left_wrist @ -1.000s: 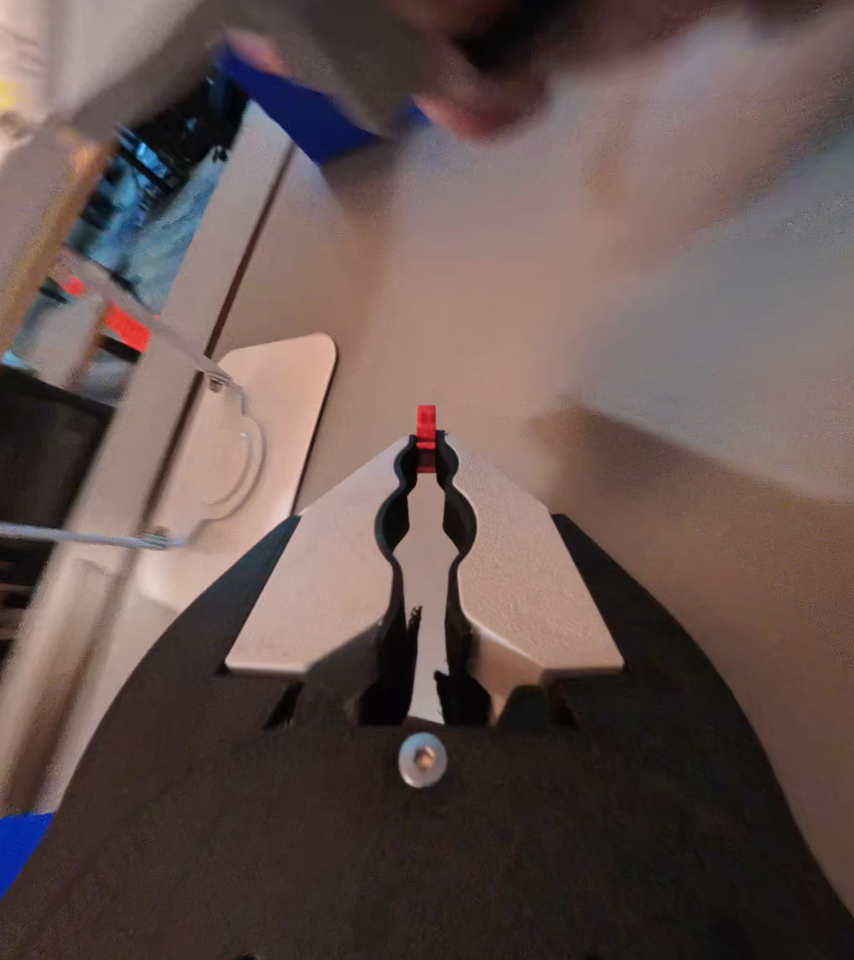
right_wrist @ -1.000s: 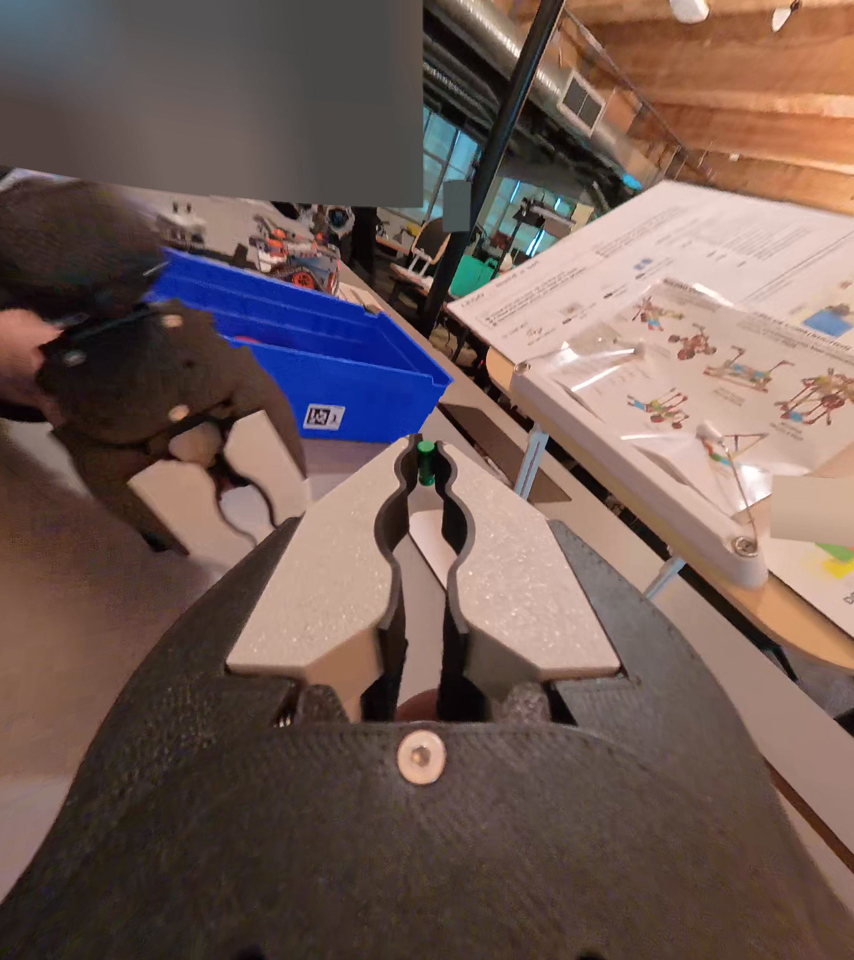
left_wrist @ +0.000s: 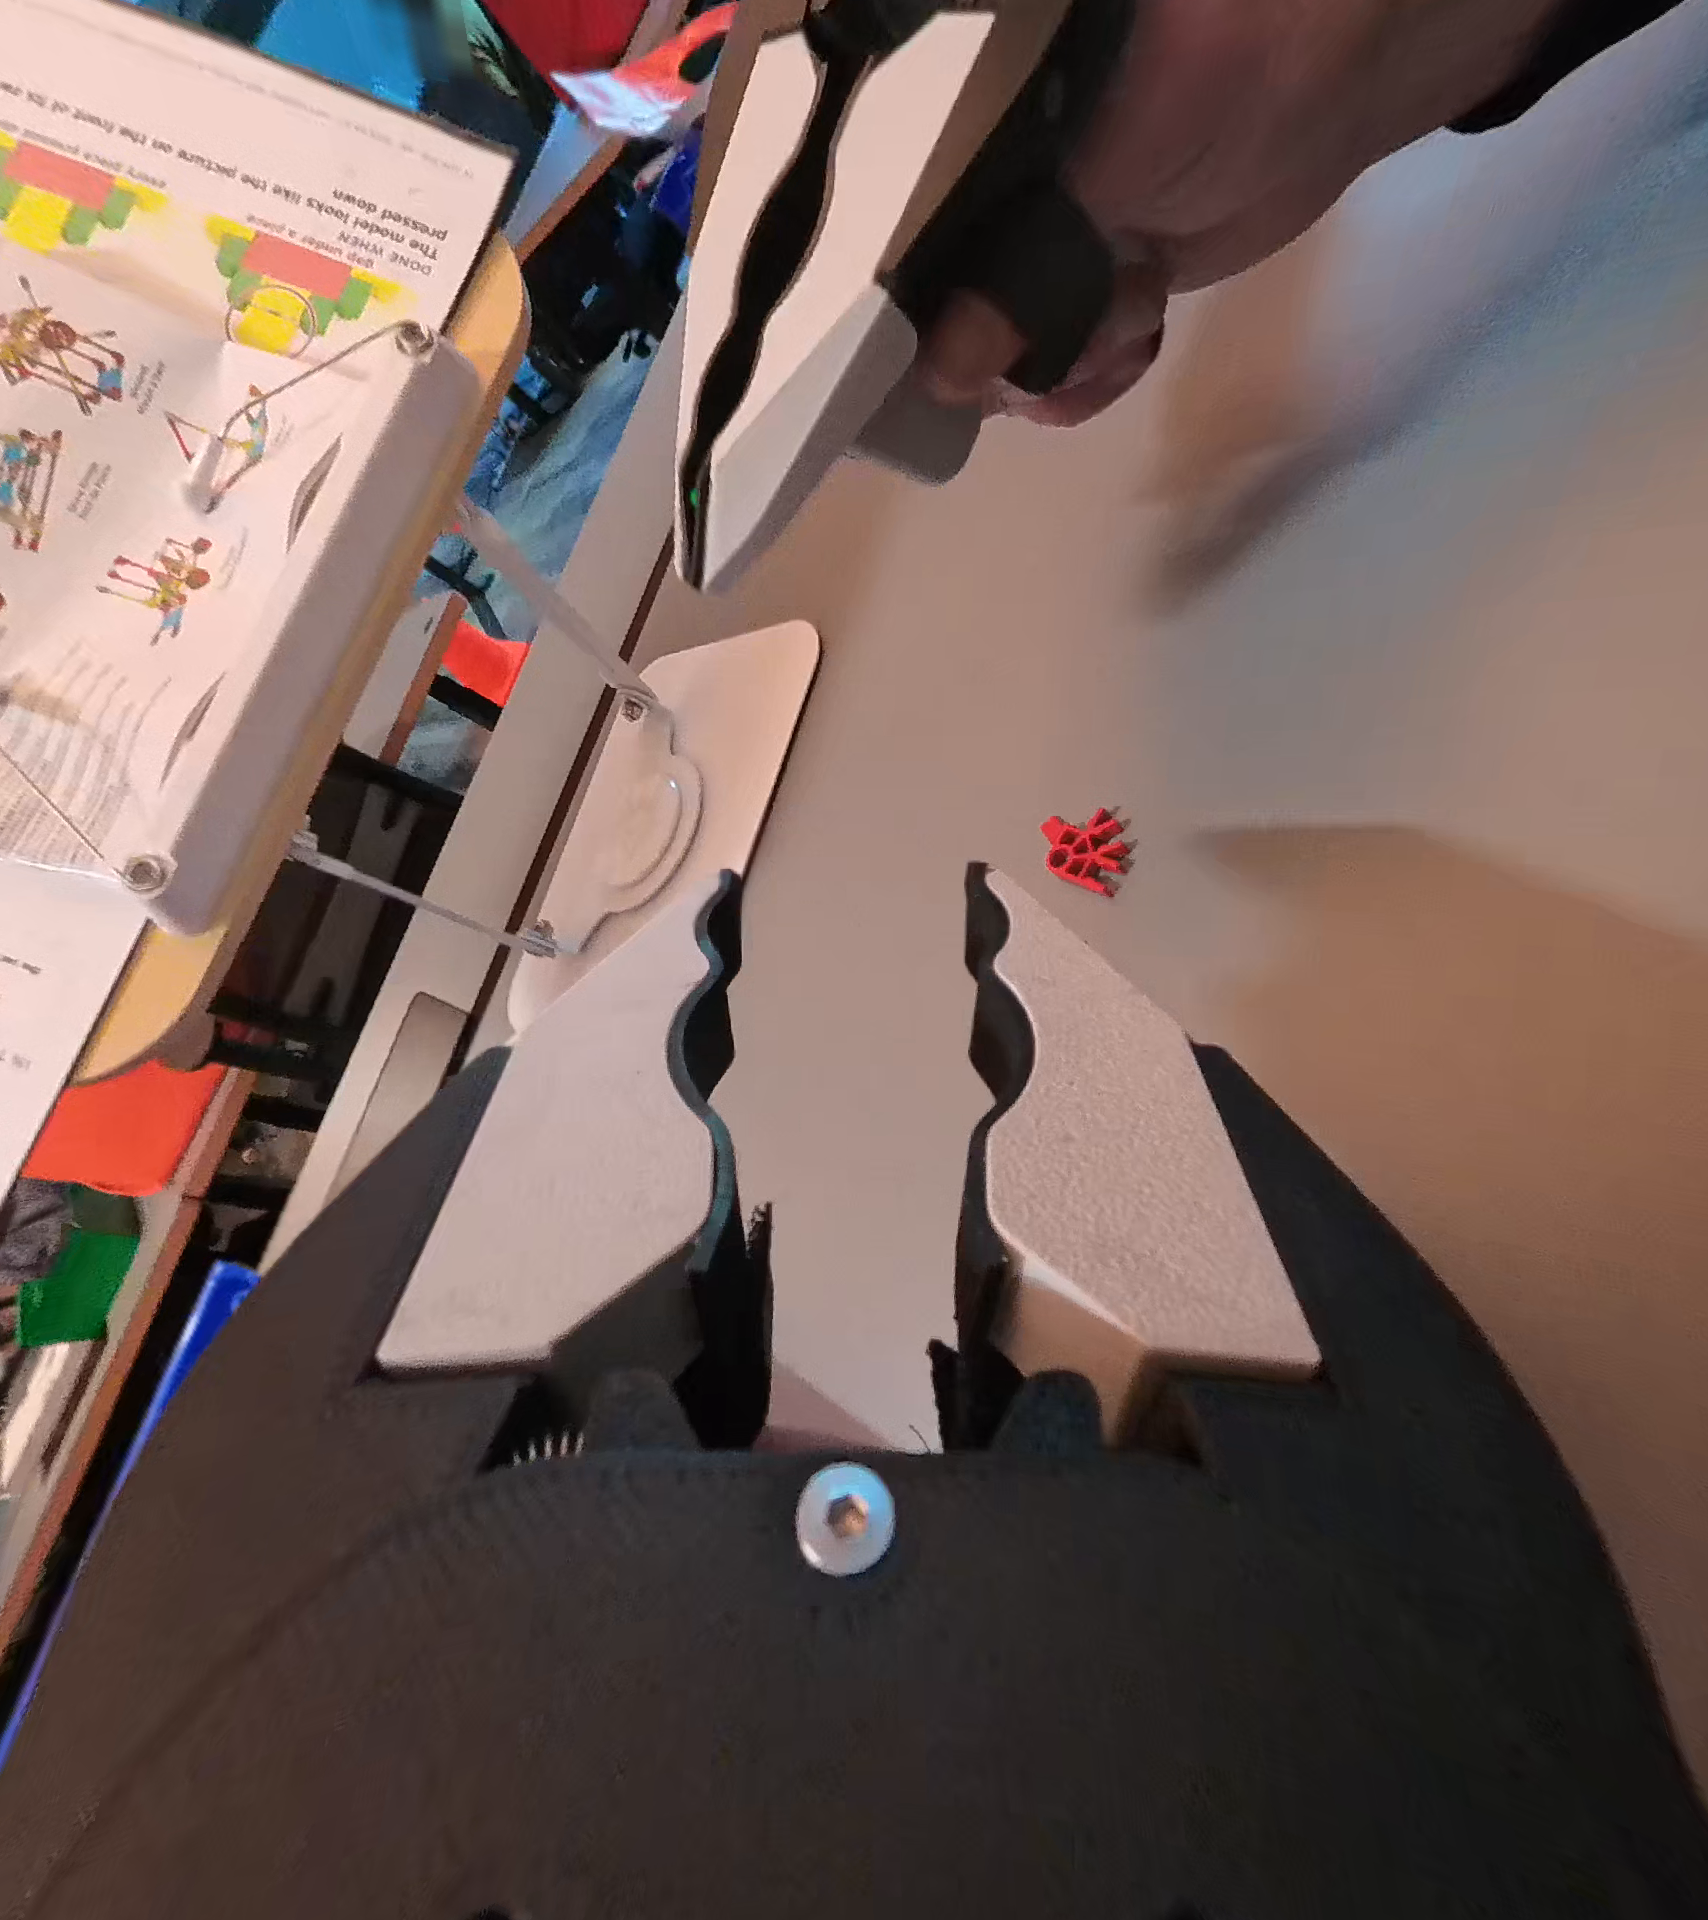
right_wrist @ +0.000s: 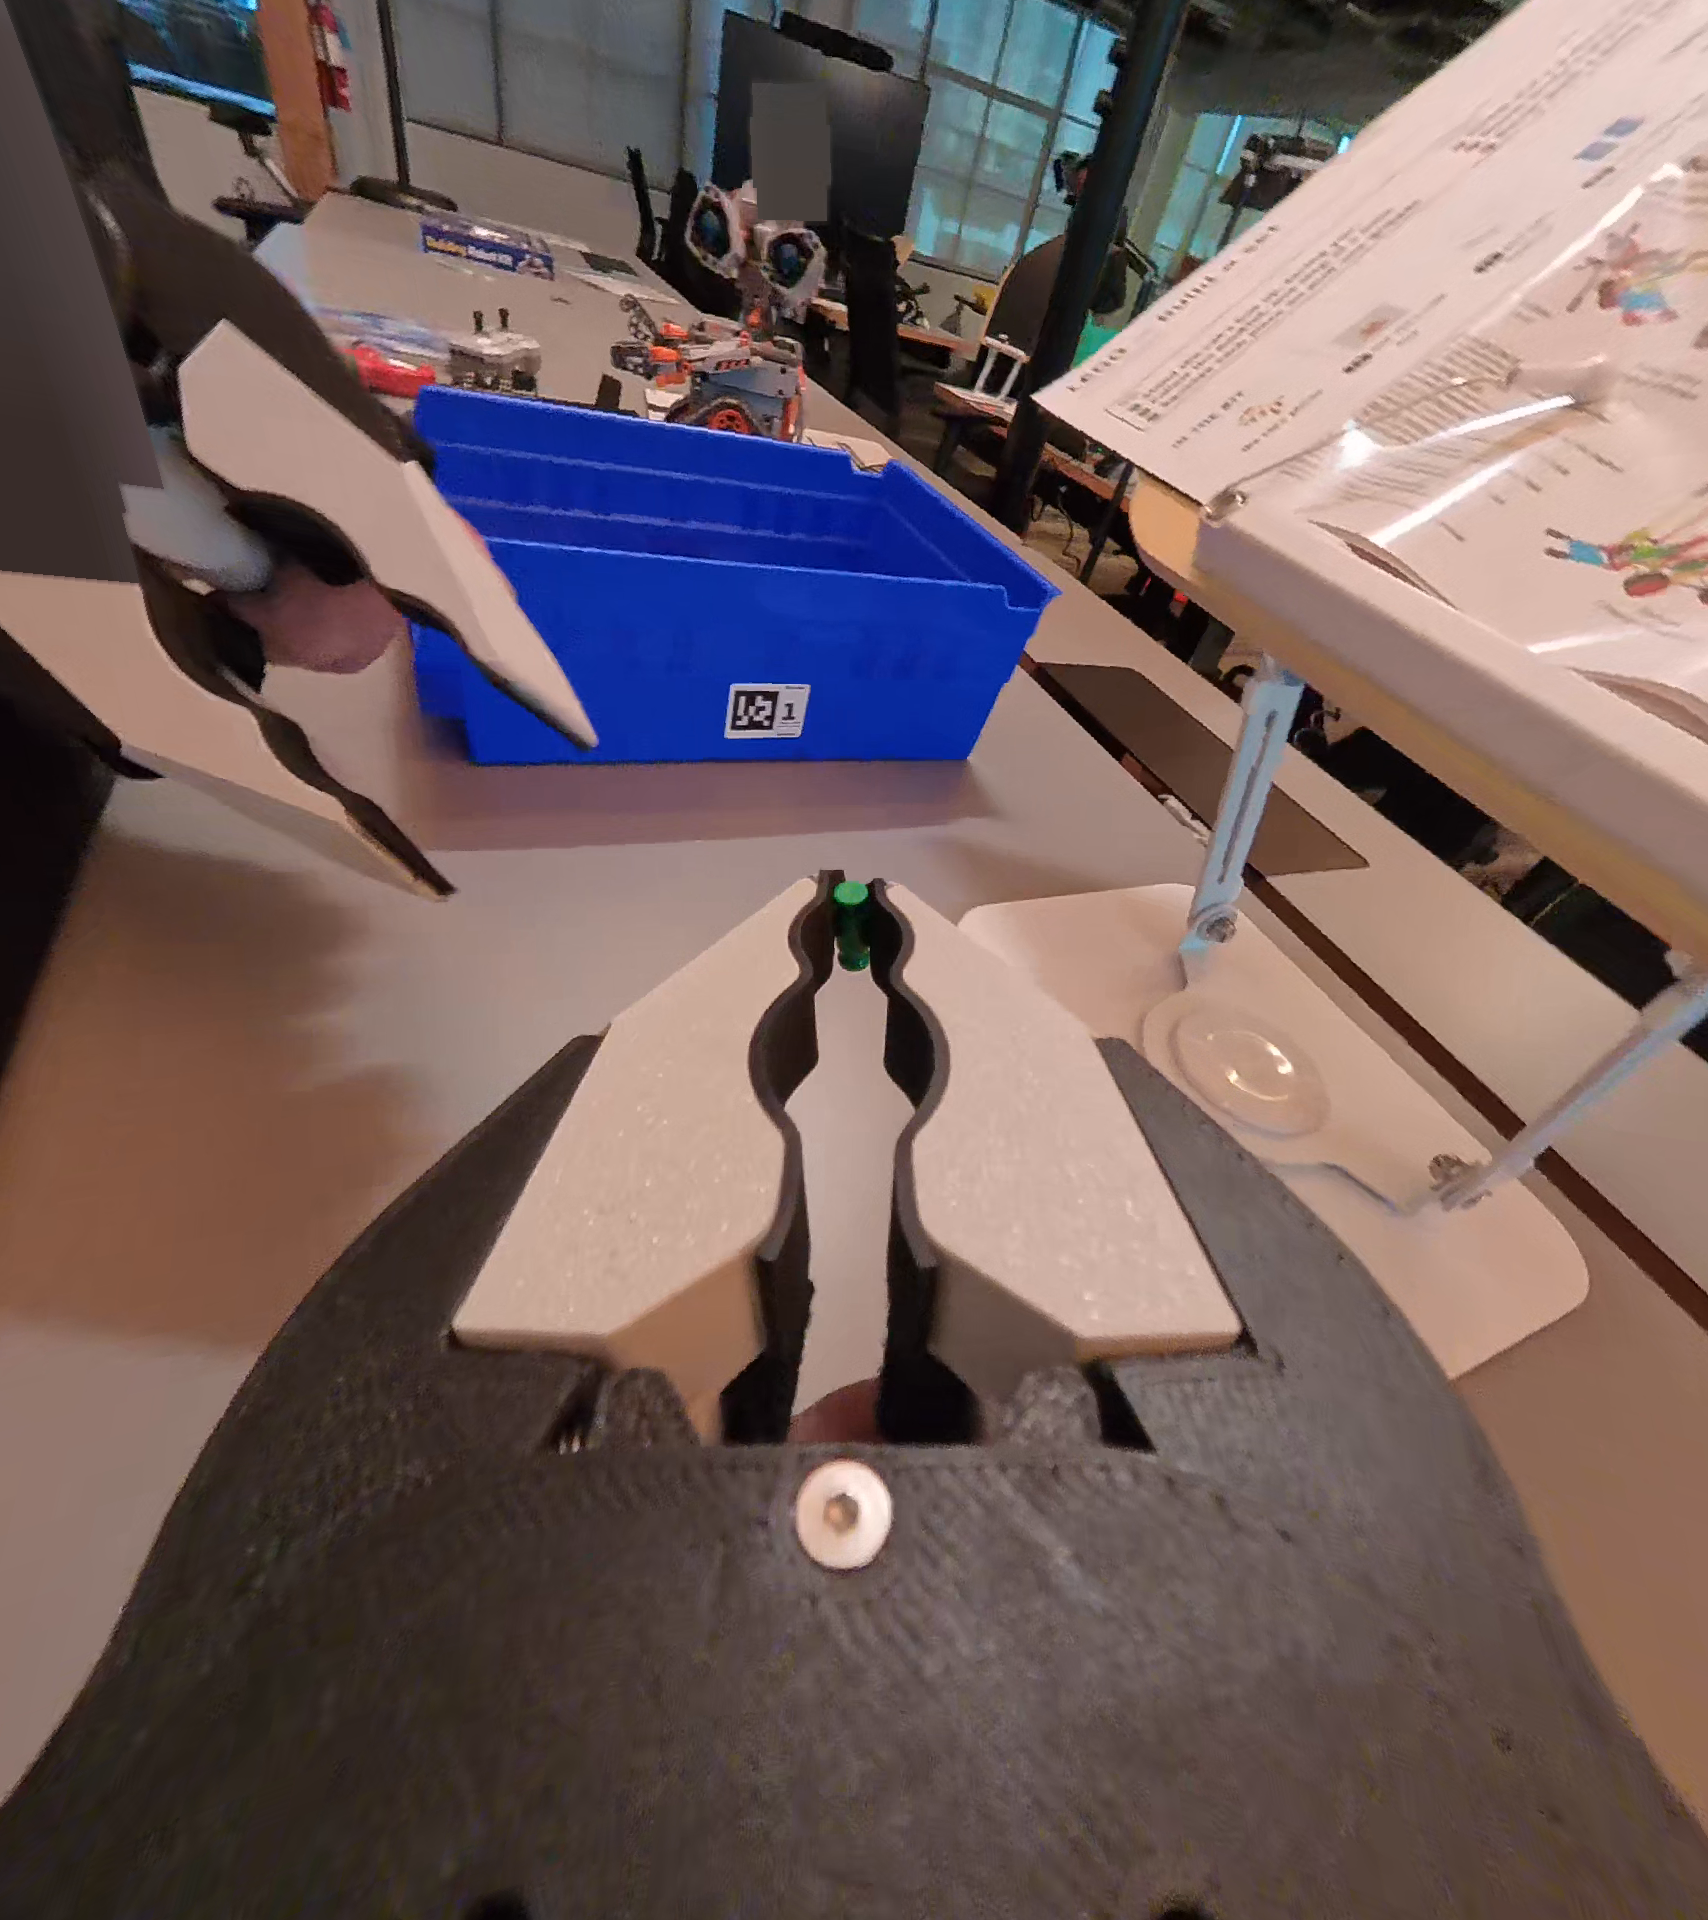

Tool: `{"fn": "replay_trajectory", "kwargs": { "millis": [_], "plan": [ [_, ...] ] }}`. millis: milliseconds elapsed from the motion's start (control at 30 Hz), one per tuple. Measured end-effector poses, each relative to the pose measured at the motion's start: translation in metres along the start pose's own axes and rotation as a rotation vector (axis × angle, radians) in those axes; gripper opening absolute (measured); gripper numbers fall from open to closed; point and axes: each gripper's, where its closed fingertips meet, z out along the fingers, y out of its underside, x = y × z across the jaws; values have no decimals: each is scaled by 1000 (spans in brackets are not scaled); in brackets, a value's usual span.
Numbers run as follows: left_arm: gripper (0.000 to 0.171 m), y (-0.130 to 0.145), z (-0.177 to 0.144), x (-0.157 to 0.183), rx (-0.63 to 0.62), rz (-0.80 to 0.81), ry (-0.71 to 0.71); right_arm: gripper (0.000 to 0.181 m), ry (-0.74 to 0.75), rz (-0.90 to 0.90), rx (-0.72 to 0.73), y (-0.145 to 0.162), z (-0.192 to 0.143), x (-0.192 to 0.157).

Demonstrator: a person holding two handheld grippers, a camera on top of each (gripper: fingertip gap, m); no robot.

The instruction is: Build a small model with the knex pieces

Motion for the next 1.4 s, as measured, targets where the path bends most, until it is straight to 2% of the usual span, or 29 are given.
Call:
{"fn": "replay_trajectory", "kwargs": {
  "millis": [133,367,533,633,700,733,767,867,933,1000,1100,1167,1200,1300,1400],
  "plan": [
    [41,12,11,12,-38,-5,44,3,0,25,-34,10,1,4],
    [36,16,45,57,-54,-84,255,3,-22,1,-145,33,7,2],
    [38,25,65,80,-124,-200,429,3,-47,-5,-164,38,10,-5],
    [32,27,65,87,-138,-250,482,3,-54,-8,-157,35,9,-7],
    [5,25,54,101,-122,-217,570,3,-59,-4,-153,35,9,-7],
    [3,24,50,105,-117,-209,586,3,-62,0,-152,35,9,-7],
    [16,24,52,101,-119,-212,556,3,-65,4,-153,36,9,-7],
    [21,16,51,86,-59,-221,512,3,-70,7,-164,38,9,-8],
    [25,19,55,78,-69,-247,480,3,-78,6,-173,40,10,-9],
    [26,24,55,87,-89,-252,521,3,-86,11,-191,44,10,-10],
    [18,28,53,96,-108,-190,531,3,-113,10,-221,51,12,-15],
    [13,31,51,94,-143,-169,518,3,-123,-5,-243,55,13,-18],
    [17,32,50,93,-146,-175,518,3,-126,-16,-253,57,13,-19],
    [18,32,48,83,-118,-171,470,3,-126,-34,-264,59,13,-21],
    [38,29,49,72,-103,-224,443,3,-126,-30,-260,59,13,-20]
  ]
}}
